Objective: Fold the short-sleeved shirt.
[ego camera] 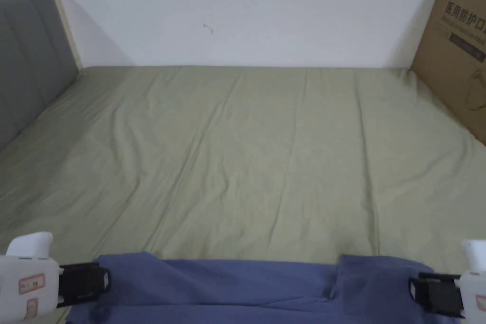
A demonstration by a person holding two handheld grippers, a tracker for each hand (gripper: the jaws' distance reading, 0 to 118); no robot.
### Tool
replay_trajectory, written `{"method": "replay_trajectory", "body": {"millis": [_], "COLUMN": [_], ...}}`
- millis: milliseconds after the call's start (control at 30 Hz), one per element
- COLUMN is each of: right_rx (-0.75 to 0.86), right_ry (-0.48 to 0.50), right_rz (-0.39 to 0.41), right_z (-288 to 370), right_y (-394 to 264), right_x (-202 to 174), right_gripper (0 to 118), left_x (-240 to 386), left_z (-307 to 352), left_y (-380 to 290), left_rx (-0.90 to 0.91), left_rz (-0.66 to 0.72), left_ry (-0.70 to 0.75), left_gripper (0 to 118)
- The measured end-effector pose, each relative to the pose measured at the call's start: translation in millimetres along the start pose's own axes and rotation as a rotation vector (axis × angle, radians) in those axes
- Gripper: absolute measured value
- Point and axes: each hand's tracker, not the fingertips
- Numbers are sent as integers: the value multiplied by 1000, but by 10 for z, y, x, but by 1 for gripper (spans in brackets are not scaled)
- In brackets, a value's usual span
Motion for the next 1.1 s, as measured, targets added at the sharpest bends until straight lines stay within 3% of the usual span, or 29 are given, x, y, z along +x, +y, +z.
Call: {"method": "replay_trajectory", "body": {"millis": [33, 67, 100, 300, 400, 433, 500, 533, 567, 733, 767, 800, 833, 867, 967, 1100], "right_rx": [26, 55, 83, 59, 47, 44, 41, 41, 41, 2, 5, 3, -4, -15, -34, -30], "right_ry": [36, 58, 61, 91, 117, 127, 136, 147, 153, 175, 173, 172, 172, 180, 199, 187], "right_rz": [-4, 3, 5, 93, 89, 85, 82, 86, 96, 205, 208, 204, 194, 167, 113, 114], "right_z": [38, 59, 54, -266, -428, -455, -505, -525, -541, -615, -626, -636, -665, -688, -704, -632], "right_y": [54, 89, 113, 91, 113, 118, 119, 123, 130, 139, 128, 128, 130, 135, 123, 116], "right_x": [-60, -139, -216, -854, -1002, -1072, -1174, -1229, -1284, -1513, -1542, -1544, -1537, -1519, -1469, -1441], "right_gripper": [60, 32, 1, 1, 1, 1, 1, 1, 1, 1, 1, 1, 1, 1, 1, 1], "left_x": [41, 73, 91, 28, -156, -230, -320, -361, -401, -565, -593, -609, -636, -665, -818, -778], "left_z": [60, 91, 80, -56, -51, -63, -130, -170, -214, -617, -695, -746, -802, -889, -1023, -890], "left_y": [18, 16, 5, -120, -114, -110, -129, -139, -158, -251, -295, -338, -390, -436, -552, -443], "left_rx": [25, 38, 35, 10, 25, 5, -35, -23, -17, -127, -133, -126, -117, -112, -120, -130], "left_rz": [-12, -12, -3, 26, 124, 156, 193, 211, 228, 370, 393, 437, 495, 531, 684, 566], "left_ry": [-21, -35, -45, -43, -75, -80, -104, -103, -109, -198, -242, -272, -298, -263, -358, -327], "left_gripper": [55, 25, 2, 0, 14, 39, 101, 113, 118, 115, 108, 75, 32, 9, 9, 9]}}
